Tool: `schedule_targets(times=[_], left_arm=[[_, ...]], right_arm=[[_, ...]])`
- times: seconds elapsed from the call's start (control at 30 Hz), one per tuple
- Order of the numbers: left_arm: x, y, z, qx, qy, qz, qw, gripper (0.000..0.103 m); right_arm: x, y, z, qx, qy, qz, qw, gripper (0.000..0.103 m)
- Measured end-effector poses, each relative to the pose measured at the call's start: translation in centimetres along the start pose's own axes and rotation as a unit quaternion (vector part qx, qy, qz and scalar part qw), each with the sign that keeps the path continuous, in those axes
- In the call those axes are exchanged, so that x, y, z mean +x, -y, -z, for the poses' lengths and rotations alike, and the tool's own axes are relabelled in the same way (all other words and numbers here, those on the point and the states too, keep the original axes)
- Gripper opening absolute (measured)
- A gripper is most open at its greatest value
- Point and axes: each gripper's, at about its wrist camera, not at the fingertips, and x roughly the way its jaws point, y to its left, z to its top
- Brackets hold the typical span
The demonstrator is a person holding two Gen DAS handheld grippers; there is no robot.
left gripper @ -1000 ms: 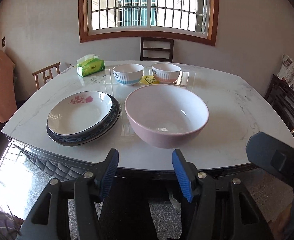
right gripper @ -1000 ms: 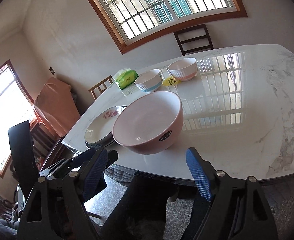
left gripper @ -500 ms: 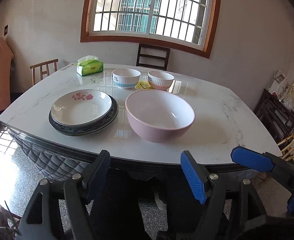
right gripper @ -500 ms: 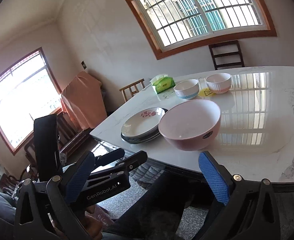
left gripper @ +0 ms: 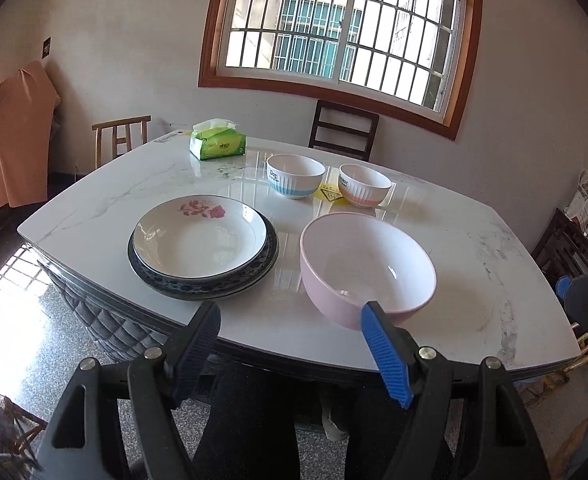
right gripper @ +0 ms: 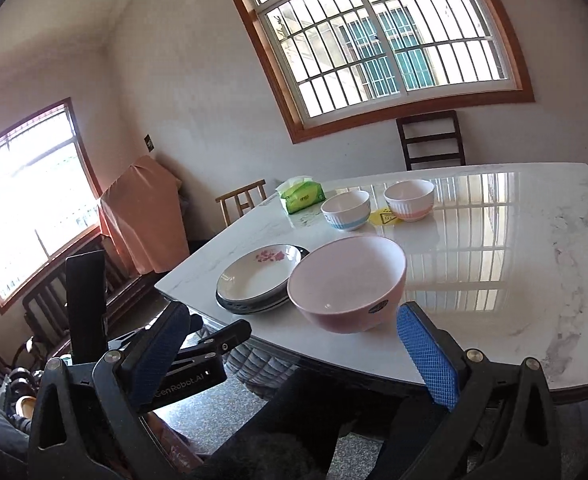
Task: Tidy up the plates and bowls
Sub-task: 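Move both grippers to the blue-striped white bowl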
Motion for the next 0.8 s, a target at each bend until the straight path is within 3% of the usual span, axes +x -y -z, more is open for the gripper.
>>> schedule_targets(times=[0.13,0.5,0.67,0.73,0.8], left_arm=[[1.7,0.5,-2.0,0.012,0.000,-0.004,0.9999,0.075],[7.7,0.7,-7.7,0.030,-0.009,-0.011,0.9995,0.075],[10.7,0.1,-11.0,0.030,-0.010,-0.019,0.9993,0.075],[12.1,-0.3,-12.5,0.030,-0.022,-0.019,0.9991,0.075],[13.8,-0.6,-14.1,0.029,-0.045,-0.008,0.9985,0.075]], right_arm=[[0.4,0.8,-2.0,-0.025,0.019,0.052,0.998,0.103],[5.7,1.8,-8.2,-0.085,-0.006,0.031,0.996,0.103],[9.1,3.0,-11.3,-0.083,-0.019,0.027,0.996,0.103],[10.6,3.6,-12.5,-0.080,-0.030,0.031,0.996,0.103],[12.4,4.2,-13.6,-0.075,-0.052,0.007,0.996,0.103]])
